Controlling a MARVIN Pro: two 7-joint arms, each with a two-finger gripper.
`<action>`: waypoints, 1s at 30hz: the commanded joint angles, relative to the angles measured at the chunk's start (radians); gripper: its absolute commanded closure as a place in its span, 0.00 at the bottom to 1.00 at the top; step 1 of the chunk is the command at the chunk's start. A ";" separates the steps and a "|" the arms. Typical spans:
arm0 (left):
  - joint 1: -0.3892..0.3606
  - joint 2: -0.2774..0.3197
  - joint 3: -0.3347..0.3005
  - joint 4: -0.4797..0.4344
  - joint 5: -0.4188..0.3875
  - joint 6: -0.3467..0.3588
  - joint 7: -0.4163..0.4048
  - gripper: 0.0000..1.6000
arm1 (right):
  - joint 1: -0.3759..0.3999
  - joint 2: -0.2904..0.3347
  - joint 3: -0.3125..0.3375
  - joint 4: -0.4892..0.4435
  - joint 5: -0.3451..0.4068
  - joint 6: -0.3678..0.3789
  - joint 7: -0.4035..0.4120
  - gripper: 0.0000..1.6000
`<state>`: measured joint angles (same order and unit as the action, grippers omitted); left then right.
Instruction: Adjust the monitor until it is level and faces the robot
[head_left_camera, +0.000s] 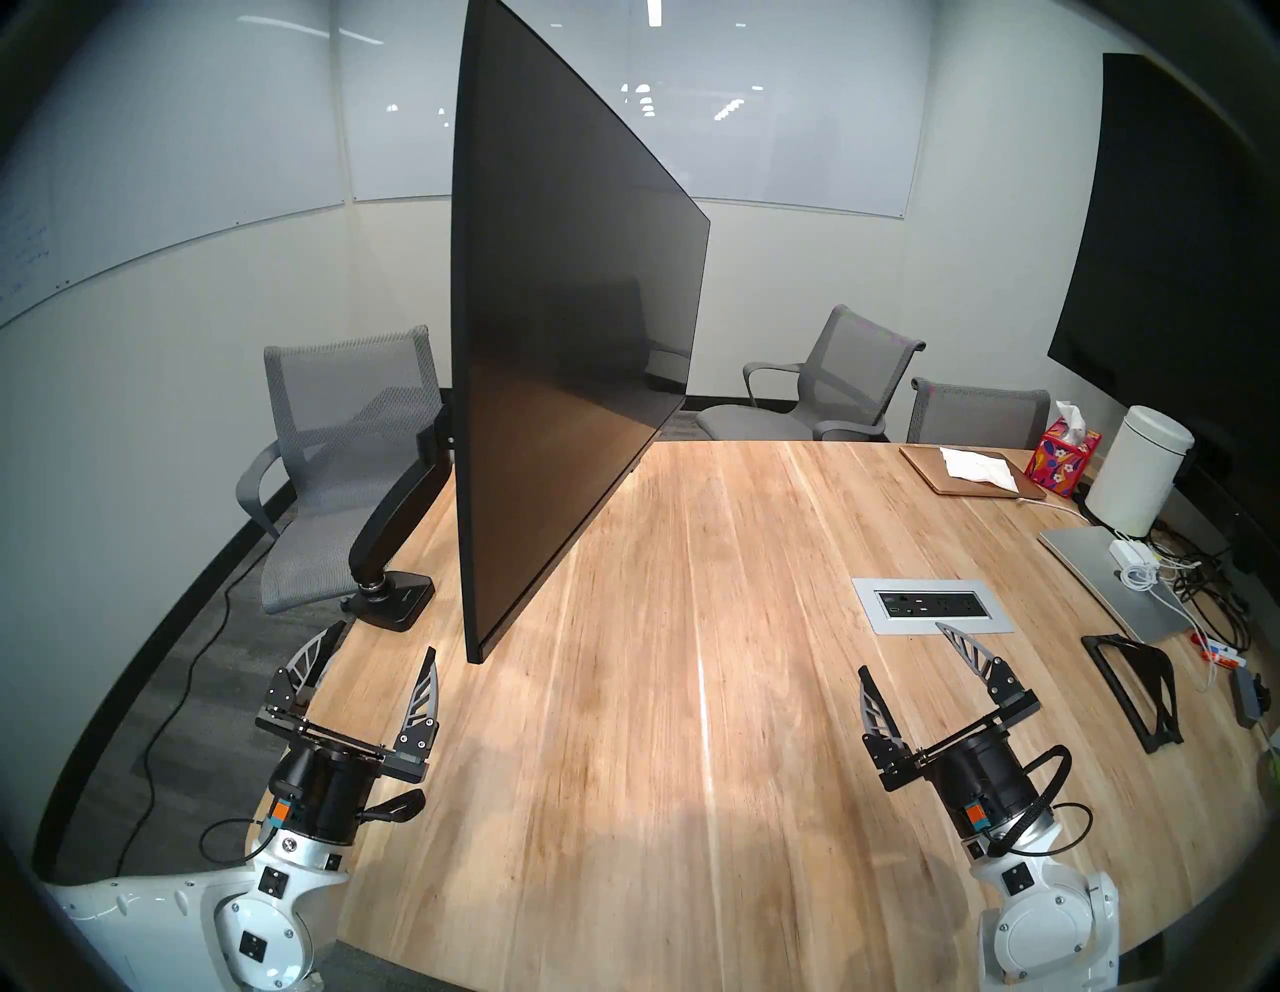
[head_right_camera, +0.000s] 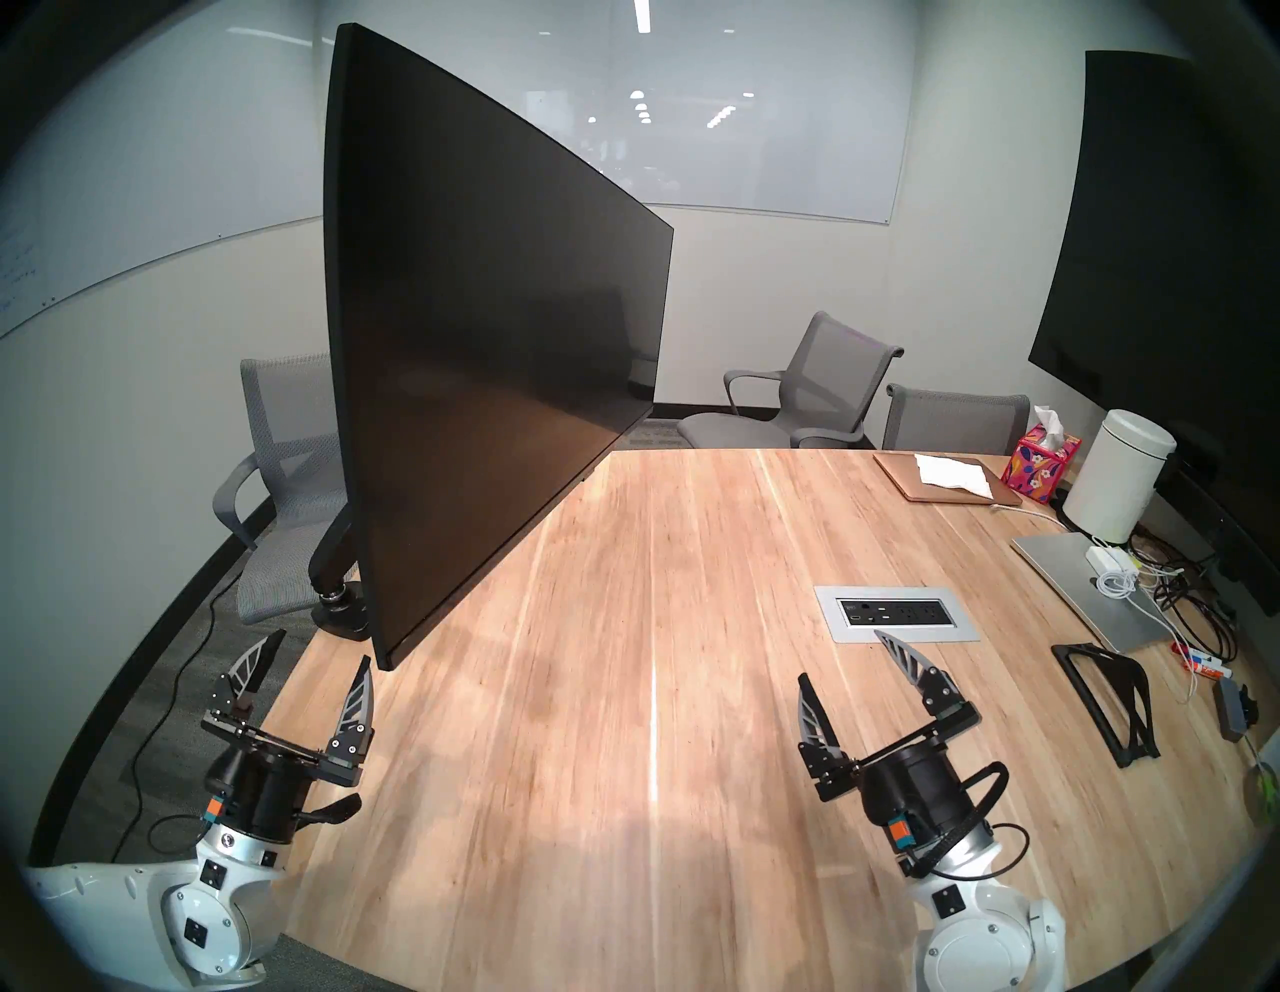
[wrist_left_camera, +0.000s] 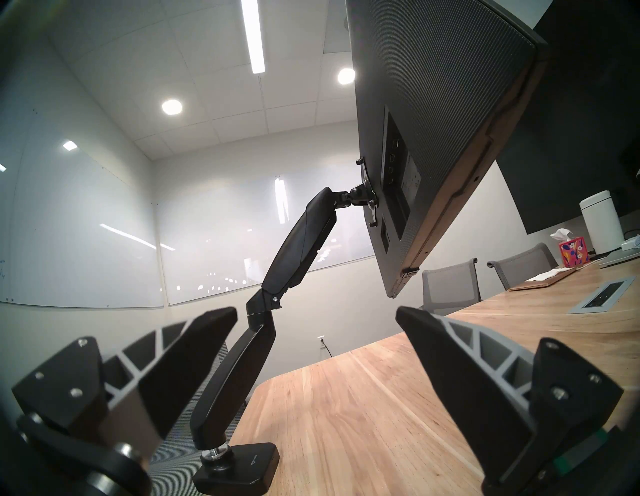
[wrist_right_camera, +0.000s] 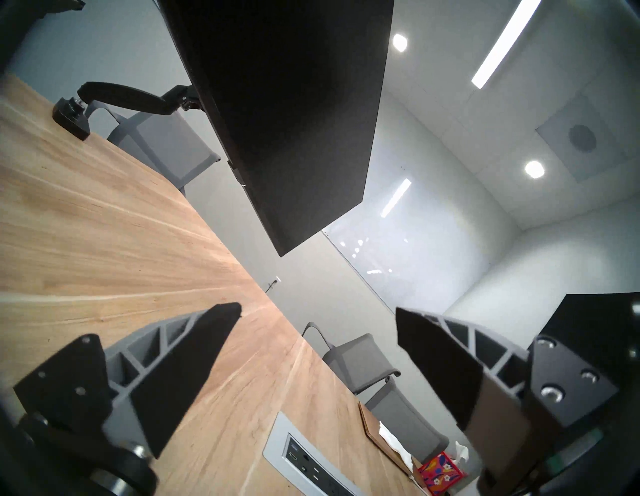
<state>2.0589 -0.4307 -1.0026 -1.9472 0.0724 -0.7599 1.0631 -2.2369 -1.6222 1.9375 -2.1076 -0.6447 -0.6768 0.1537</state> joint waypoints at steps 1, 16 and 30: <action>-0.002 0.001 -0.002 -0.008 0.000 -0.002 0.000 0.00 | 0.028 -0.016 0.006 -0.015 -0.008 -0.009 -0.035 0.00; -0.002 0.001 -0.002 -0.008 0.000 -0.002 0.000 0.00 | 0.019 -0.008 0.010 -0.031 0.047 0.009 0.003 0.00; -0.002 0.001 -0.002 -0.008 0.000 -0.002 0.000 0.00 | 0.022 -0.013 0.014 -0.032 0.054 0.009 0.015 0.00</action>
<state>2.0589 -0.4307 -1.0025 -1.9472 0.0724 -0.7598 1.0631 -2.2198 -1.6336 1.9510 -2.1170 -0.6023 -0.6629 0.1741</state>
